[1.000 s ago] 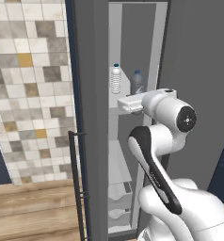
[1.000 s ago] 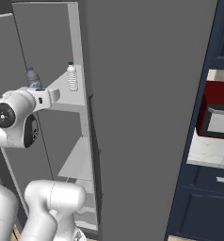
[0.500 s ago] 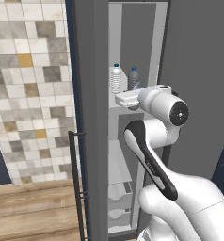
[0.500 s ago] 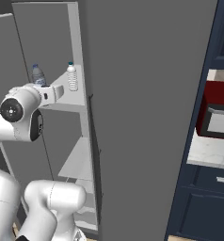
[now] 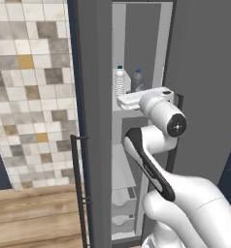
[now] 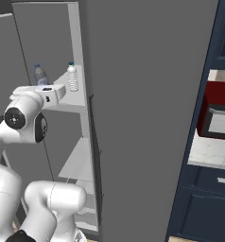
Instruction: Take the bottled waters from the counter and place them in the freezer to freeze. Close the freezer door after placing the bottles.
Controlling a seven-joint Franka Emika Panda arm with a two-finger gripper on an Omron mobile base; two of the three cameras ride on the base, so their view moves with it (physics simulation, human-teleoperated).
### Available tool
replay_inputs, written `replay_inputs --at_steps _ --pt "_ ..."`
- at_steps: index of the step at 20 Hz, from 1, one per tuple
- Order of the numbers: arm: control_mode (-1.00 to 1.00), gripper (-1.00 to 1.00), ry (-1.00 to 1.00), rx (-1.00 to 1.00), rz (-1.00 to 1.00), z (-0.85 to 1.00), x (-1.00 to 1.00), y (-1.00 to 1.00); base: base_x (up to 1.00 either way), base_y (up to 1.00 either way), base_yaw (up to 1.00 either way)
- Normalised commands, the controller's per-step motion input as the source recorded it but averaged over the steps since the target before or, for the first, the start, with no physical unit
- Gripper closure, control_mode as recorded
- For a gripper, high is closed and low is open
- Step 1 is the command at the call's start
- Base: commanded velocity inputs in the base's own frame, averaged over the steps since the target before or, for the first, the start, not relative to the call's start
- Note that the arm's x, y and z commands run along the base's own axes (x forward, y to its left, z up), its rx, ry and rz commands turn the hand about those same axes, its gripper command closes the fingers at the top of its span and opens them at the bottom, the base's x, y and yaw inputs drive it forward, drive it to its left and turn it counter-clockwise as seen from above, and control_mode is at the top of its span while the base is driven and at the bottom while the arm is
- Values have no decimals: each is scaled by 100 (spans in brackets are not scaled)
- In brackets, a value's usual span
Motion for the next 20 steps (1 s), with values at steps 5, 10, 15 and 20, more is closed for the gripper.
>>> replay_inputs --at_steps 5,10,15,20 --pt "-100 100 -5 6 -2 -12 5 0 0 0 0" --pt "-100 100 0 4 -1 -1 4 0 0 0 0" --pt "-100 100 0 0 -2 0 9 0 0 0 0" --pt "-100 100 0 0 -2 -10 18 0 0 0 0"
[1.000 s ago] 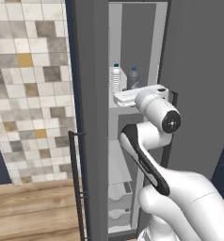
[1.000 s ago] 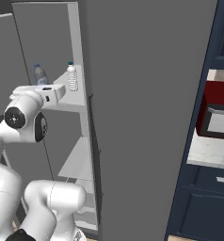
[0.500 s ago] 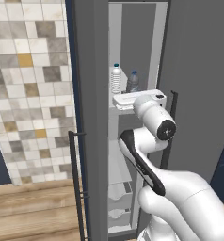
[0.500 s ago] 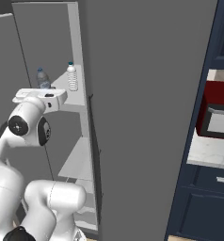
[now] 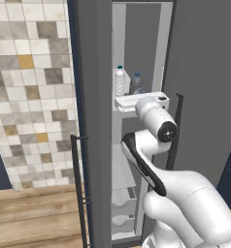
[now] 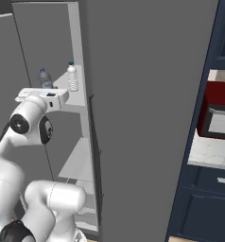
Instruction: Take the bottled waters from the counter and place them in the freezer to freeze. Close the freezer door after placing the bottles.
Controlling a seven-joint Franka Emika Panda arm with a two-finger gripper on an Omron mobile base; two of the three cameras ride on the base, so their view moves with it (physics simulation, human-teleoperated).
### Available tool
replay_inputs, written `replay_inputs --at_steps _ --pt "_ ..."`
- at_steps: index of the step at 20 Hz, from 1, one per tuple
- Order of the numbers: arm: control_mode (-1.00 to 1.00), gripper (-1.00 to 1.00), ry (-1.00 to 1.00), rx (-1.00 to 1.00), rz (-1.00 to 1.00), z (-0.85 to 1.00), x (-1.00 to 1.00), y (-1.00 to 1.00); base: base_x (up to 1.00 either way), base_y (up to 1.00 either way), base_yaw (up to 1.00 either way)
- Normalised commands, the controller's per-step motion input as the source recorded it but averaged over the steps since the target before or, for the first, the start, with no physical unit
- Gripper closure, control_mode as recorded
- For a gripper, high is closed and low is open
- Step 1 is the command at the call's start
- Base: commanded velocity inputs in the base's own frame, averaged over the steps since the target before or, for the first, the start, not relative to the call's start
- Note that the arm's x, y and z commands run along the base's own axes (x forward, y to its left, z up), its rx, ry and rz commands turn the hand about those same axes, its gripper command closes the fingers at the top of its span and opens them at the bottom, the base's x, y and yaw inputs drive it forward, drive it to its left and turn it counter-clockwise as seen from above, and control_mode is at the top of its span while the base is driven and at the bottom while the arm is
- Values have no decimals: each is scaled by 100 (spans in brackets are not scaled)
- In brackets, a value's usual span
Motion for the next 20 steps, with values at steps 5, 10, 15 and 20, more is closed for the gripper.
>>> replay_inputs --at_steps 5,10,15,20 --pt "-100 100 0 0 -2 -21 28 0 0 0 0" --pt "-100 100 1 0 -2 -14 25 0 0 0 0" --pt "-100 100 0 0 -2 -10 22 0 0 0 0" --pt "-100 100 0 0 -2 -8 19 0 0 0 0"
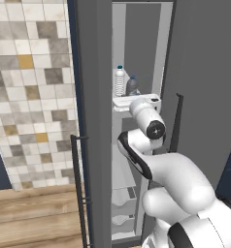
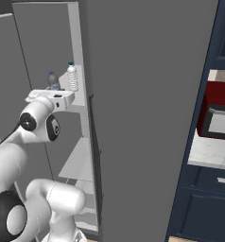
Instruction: Take the bottled waters from the counter and place them in the freezer to freeze. Close the freezer door after placing the bottles.
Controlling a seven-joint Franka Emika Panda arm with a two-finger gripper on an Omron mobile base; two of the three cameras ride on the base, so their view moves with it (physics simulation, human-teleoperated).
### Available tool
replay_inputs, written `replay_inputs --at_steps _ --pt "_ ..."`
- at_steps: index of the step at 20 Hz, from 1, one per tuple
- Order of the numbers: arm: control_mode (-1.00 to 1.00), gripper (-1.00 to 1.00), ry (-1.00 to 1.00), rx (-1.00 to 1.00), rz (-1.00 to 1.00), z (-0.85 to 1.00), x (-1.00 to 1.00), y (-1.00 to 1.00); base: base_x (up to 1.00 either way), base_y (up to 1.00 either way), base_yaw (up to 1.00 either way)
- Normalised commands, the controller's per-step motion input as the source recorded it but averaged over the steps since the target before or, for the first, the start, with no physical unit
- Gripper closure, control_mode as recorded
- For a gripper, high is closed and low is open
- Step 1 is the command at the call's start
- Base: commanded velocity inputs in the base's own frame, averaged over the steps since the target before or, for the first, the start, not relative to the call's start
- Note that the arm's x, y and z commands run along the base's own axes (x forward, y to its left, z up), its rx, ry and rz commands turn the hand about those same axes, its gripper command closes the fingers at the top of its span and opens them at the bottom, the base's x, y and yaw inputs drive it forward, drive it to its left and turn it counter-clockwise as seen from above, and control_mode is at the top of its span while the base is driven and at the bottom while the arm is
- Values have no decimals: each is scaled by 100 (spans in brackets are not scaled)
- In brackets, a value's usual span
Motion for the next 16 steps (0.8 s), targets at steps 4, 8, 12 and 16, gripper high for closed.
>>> replay_inputs --at_steps 4,8,12,16 --pt "-100 100 0 0 -2 -12 22 0 0 0 0" --pt "-100 100 0 0 -3 -18 24 0 0 0 0" --pt "-100 100 0 0 -3 -17 23 0 0 0 0" --pt "-100 100 0 0 -3 -17 21 0 0 0 0"
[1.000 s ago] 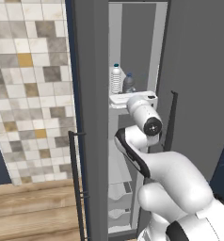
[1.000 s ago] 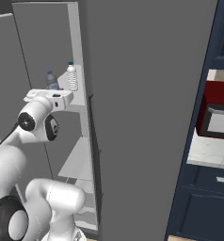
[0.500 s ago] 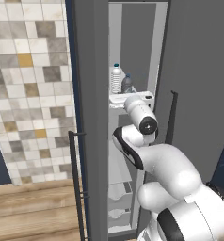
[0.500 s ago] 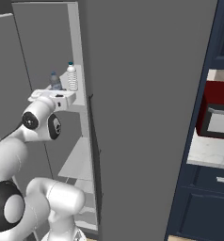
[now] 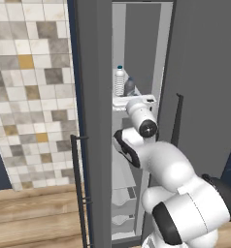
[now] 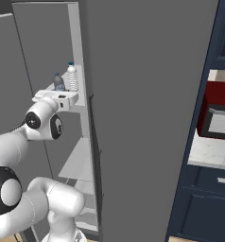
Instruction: Take the bottled waters from the counter and place them in the freezer to freeze. Close the freezer door after placing the bottles.
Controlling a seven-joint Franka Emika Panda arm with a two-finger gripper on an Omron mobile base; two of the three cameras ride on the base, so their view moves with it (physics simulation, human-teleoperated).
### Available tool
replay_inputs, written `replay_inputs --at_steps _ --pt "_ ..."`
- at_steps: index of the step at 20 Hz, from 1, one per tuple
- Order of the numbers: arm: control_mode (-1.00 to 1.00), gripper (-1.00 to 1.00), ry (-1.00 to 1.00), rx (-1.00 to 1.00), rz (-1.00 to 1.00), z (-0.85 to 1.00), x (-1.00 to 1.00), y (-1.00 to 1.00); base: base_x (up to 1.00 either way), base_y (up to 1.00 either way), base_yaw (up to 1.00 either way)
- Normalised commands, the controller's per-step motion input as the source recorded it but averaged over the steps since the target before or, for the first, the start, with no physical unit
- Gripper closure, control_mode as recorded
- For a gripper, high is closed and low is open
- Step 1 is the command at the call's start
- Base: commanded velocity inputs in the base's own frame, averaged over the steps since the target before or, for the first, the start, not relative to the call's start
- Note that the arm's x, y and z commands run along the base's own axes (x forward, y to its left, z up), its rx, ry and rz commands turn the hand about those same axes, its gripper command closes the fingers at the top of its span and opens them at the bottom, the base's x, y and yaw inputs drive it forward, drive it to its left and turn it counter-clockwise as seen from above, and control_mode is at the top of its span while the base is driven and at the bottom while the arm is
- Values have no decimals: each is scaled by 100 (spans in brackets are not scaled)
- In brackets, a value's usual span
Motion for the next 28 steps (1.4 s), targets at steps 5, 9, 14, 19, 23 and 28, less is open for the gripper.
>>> replay_inputs --at_steps 5,9,14,19,23,28 --pt "-100 100 0 0 -2 -12 18 0 0 0 0" --pt "-100 100 0 0 -1 -4 18 0 0 0 0" --pt "-100 100 0 0 -1 -13 19 0 0 0 0" --pt "-100 100 0 0 0 -25 10 0 0 0 0" --pt "-100 100 0 0 -1 -28 17 0 0 0 0" --pt "-100 100 0 0 -1 -26 23 0 0 0 0"
